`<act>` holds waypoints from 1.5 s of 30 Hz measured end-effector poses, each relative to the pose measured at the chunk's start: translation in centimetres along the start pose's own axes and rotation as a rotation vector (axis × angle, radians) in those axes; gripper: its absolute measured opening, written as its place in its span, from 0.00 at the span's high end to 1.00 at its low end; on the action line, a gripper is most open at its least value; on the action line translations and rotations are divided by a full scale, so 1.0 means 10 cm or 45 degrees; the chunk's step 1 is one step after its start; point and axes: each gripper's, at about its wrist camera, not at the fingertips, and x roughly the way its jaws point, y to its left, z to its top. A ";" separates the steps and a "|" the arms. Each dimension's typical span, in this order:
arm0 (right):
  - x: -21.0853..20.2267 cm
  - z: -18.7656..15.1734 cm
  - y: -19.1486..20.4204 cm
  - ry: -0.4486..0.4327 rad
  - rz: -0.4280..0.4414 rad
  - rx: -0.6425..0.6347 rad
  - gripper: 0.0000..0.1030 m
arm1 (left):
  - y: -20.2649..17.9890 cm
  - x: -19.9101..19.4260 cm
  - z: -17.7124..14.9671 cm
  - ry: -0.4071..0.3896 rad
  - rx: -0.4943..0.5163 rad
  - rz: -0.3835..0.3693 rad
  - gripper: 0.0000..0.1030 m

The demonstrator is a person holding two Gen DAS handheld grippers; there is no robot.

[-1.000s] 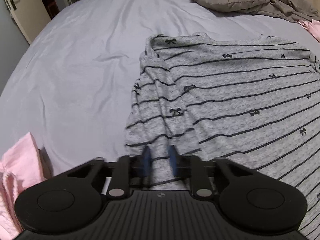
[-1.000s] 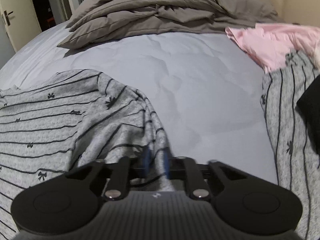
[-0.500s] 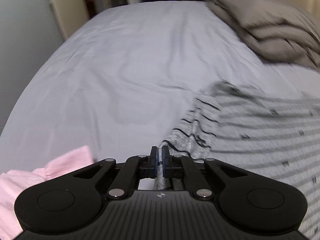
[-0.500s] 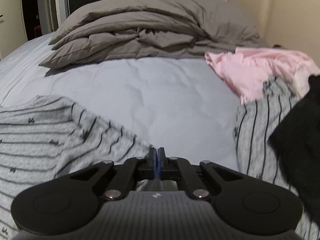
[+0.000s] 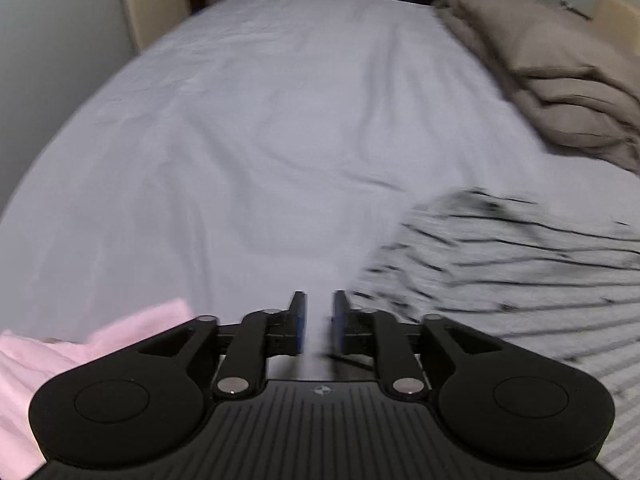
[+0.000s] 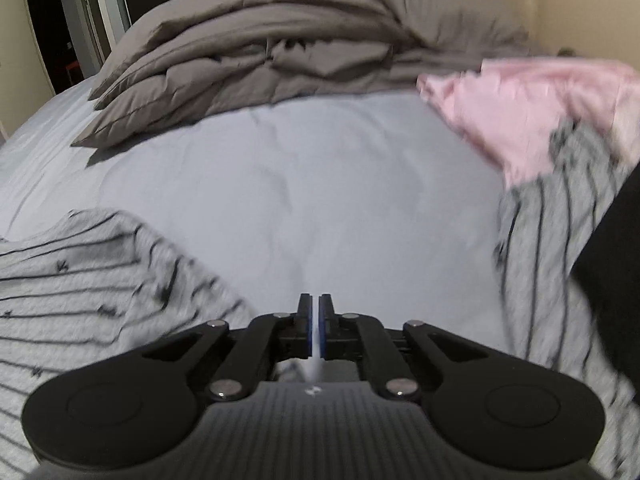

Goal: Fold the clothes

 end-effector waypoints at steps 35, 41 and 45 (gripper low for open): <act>-0.26 0.19 -0.15 -0.183 -0.303 -0.254 0.96 | 0.16 0.00 -0.06 0.041 -0.073 0.119 1.00; 0.30 0.04 -0.23 0.033 -0.359 -0.260 0.95 | 0.45 0.08 -0.01 0.027 -0.141 0.221 1.00; 0.31 0.03 -0.25 0.048 -0.361 -0.255 0.93 | 0.58 0.15 0.03 0.045 -0.140 0.222 1.00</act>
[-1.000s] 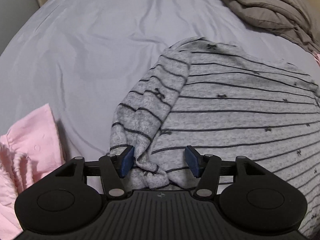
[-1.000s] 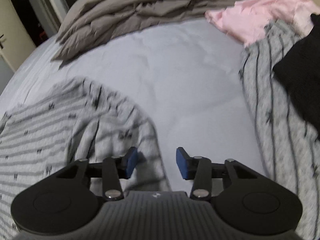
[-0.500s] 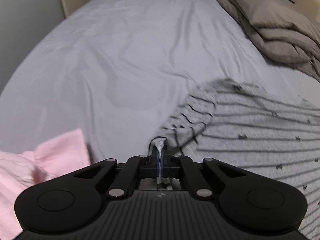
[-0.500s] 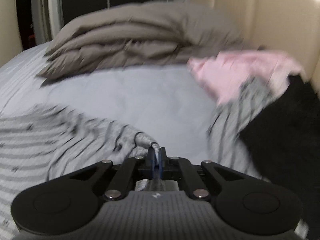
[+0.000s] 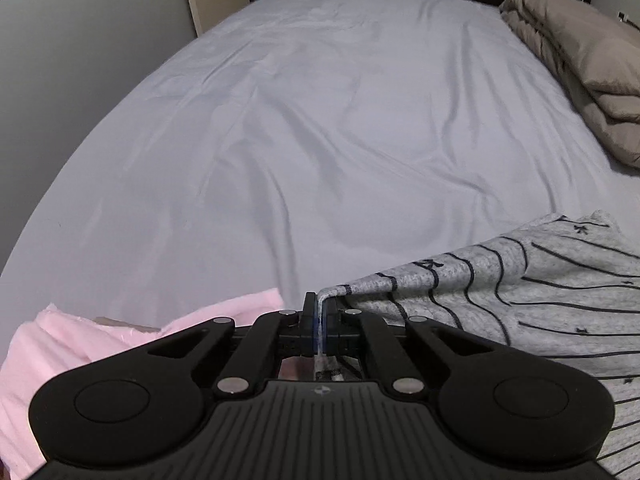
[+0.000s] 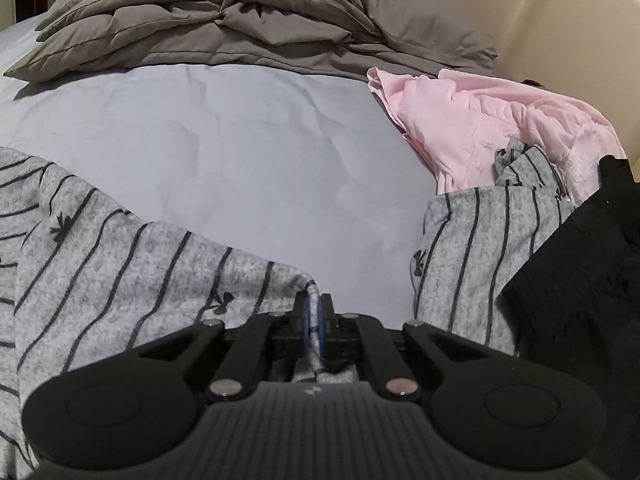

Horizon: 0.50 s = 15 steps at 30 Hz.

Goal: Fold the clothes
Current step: 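Release the hem with both grippers, leaving the shirt spread on the bed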

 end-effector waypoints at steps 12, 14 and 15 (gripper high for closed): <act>-0.49 0.31 0.32 -0.178 0.181 0.020 0.58 | -0.19 -0.22 0.32 -0.149 0.077 -0.234 0.50; -0.48 0.45 0.51 -0.191 0.275 0.004 0.58 | -0.32 -0.26 0.41 -0.180 0.118 -0.291 0.49; -0.45 0.52 0.62 -0.192 0.325 -0.005 0.59 | -0.41 -0.24 0.44 -0.175 0.148 -0.311 0.49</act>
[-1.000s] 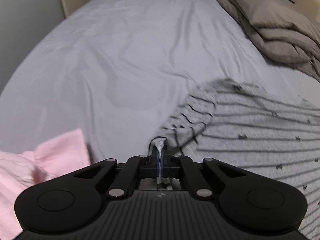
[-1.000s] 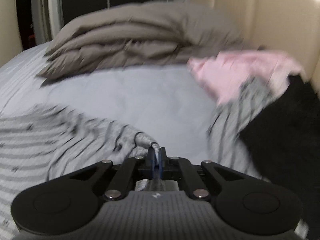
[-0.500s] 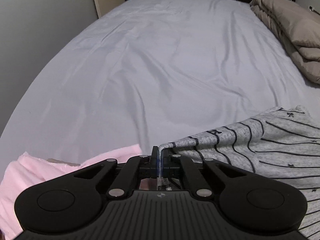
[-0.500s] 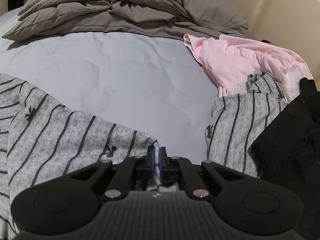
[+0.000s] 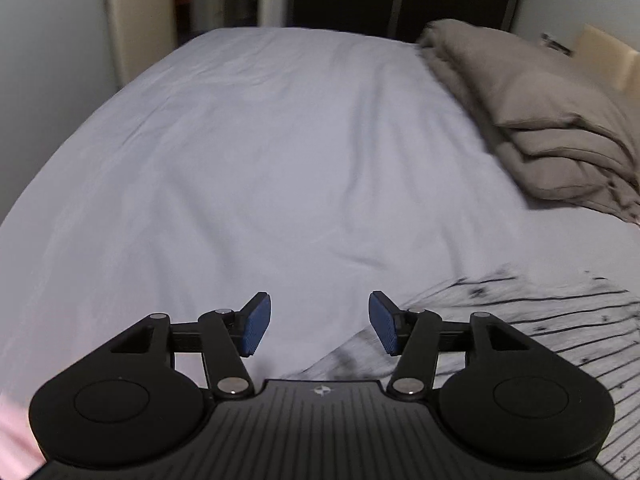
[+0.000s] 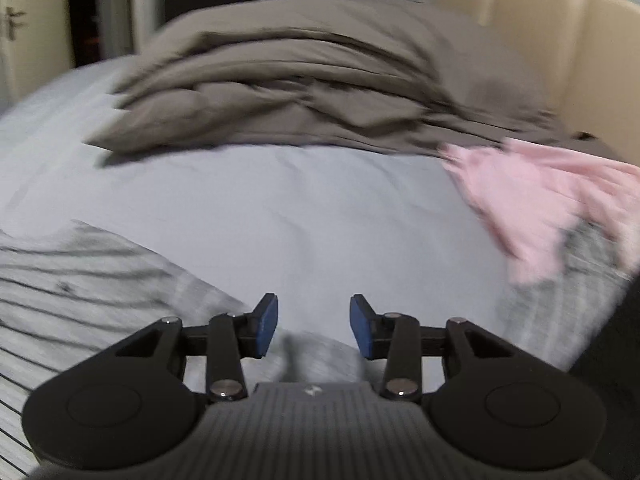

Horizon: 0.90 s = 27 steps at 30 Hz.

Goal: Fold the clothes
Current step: 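Release the hem with both grippers, leaving the shirt spread on the bed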

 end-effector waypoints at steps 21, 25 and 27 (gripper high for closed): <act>1.10 0.45 1.64 0.141 0.523 -0.318 0.70 | -1.07 1.30 0.06 0.161 0.371 -0.358 0.87; 0.97 0.41 1.68 0.049 0.461 -0.390 0.94 | -1.12 1.14 0.09 0.010 0.414 -0.302 0.96; 0.91 0.45 1.66 -0.010 0.399 -0.367 0.95 | -1.14 1.08 0.16 -0.068 0.402 -0.254 0.96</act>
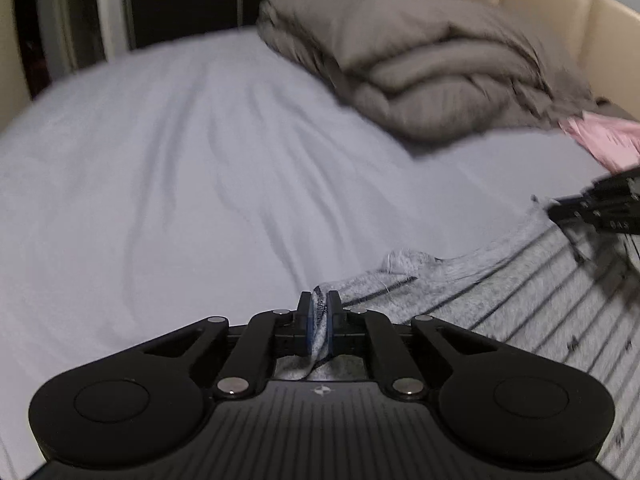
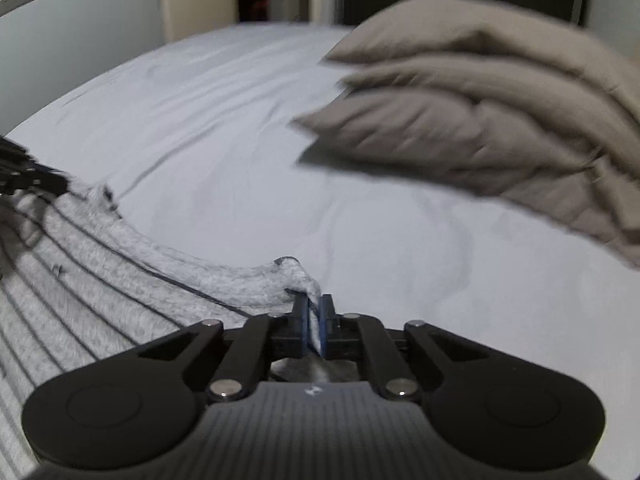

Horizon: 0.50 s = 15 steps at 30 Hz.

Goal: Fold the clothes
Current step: 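Release the hem with both grippers, leaving the shirt spread on the bed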

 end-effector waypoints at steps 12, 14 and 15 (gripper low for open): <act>-0.21 0.09 -0.08 0.048 -0.116 0.117 0.53 | -0.01 -0.02 0.13 0.079 -0.100 0.190 0.65; -0.37 0.05 -0.09 0.061 -0.120 0.144 0.53 | 0.02 -0.25 0.11 0.064 -0.123 0.204 0.58; -0.46 0.01 -0.09 0.069 -0.119 0.169 0.53 | 0.03 -0.38 0.09 0.059 -0.137 0.211 0.58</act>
